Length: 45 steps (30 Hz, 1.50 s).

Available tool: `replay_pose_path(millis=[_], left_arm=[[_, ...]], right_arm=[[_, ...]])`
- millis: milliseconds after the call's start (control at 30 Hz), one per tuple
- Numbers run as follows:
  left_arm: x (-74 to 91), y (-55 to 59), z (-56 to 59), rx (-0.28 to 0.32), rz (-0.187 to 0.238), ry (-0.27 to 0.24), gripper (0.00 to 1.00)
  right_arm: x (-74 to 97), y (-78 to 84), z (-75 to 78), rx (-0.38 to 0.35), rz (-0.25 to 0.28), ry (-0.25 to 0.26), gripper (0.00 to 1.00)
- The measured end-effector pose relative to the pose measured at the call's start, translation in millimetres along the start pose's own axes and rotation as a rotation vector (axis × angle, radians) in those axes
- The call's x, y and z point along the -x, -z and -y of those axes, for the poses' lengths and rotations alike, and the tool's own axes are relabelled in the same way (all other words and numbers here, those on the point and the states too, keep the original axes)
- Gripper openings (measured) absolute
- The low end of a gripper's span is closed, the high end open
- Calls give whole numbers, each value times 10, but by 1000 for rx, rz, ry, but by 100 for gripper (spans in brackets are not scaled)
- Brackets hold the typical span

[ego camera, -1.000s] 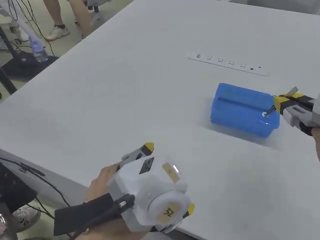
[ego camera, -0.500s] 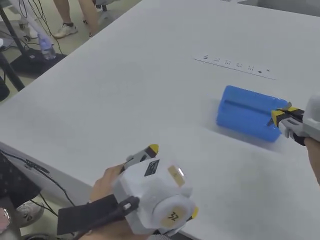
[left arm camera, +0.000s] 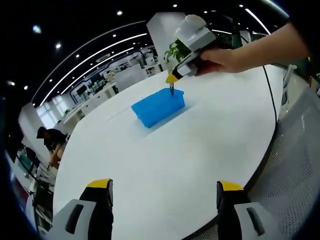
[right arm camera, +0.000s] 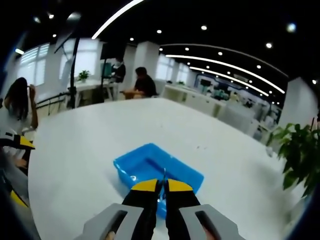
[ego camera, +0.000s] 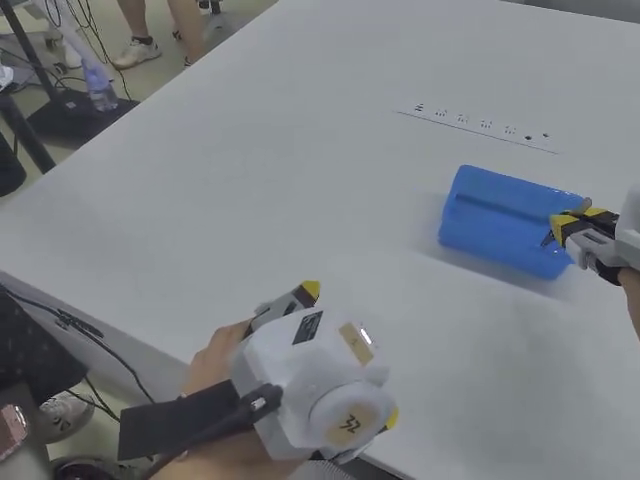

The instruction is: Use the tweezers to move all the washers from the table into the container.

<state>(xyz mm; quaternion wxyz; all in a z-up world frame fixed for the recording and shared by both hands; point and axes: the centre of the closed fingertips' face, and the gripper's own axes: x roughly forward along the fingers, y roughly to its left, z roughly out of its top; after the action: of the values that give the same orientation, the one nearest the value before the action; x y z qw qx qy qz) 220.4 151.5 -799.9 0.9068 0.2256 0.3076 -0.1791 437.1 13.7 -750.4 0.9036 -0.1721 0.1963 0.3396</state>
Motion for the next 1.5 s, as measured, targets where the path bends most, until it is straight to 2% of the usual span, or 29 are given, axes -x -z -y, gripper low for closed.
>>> replay_pose_path(millis=[67, 100, 133, 167, 233, 267, 333, 433, 467, 533, 633, 667, 700, 733, 800, 900, 967, 1133, 1267, 1300, 1433, 1500], left_arm=[[3, -2, 0, 0, 1, 0, 87], [4, -4, 1, 1, 2, 1, 87], [5, -6, 2, 1, 3, 1, 87], [5, -9, 4, 0, 4, 2, 87], [6, -9, 7, -2, 5, 3, 87], [5, -9, 7, -2, 5, 3, 87], [7, -9, 6, -2, 5, 3, 86], [9, -14, -3, 0, 8, -1, 86], [9, -14, -8, 1, 9, -3, 86], [12, -15, -13, 2, 9, -5, 86], [13, -15, -21, 2, 10, -9, 85], [15, -16, -24, 2, 10, -10, 85], [15, -19, -26, 3, 12, -11, 85], [16, -19, -28, 3, 12, -12, 85], [15, -16, -33, 5, 10, -14, 85], [14, -15, -40, 6, 10, -17, 85], [12, -11, -40, 7, 9, -17, 84], [15, -12, -45, 10, 10, -18, 84], [19, -19, -47, 10, 13, -19, 84], [22, -22, -43, 10, 14, -18, 83], [22, -24, -34, 7, 15, -14, 83], [19, -23, -29, 5, 15, -12, 83]], right_arm=[[113, -65, -29, 15, 20, -20, 1], [178, -99, -57, 50, 28, -39, 1], [228, -121, -108, 89, 31, -68, 1], [284, -97, -191, 134, 13, -119, 1], [335, 53, -311, 199, -46, -206, 1], [351, 85, -339, 210, -60, -223, 1], [439, 263, -439, 293, -129, -281, 1], [527, 506, -590, 326, -225, -376, 1], [559, 612, -633, 354, -275, -402, 1], [591, 719, -718, 420, -316, -436, 2], [590, 867, -856, 427, -372, -494, 2], [567, 895, -878, 438, -383, -494, 2], [512, 810, -974, 456, -320, -521, 2], [513, 836, -973, 442, -357, -503, 2], [445, 834, -1071, 457, -370, -522, 2], [332, 914, -1249, 578, -406, -574, 2], [288, 983, -1383, 585, -427, -619, 2], [227, 1127, -1477, 715, -471, -653, 2], [216, 1226, -1478, 735, -513, -667, 2], [196, 1219, -1459, 740, -500, -666, 2], [201, 1233, -1476, 740, -510, -672, 3], [206, 1230, -1498, 782, -505, -677, 3]])
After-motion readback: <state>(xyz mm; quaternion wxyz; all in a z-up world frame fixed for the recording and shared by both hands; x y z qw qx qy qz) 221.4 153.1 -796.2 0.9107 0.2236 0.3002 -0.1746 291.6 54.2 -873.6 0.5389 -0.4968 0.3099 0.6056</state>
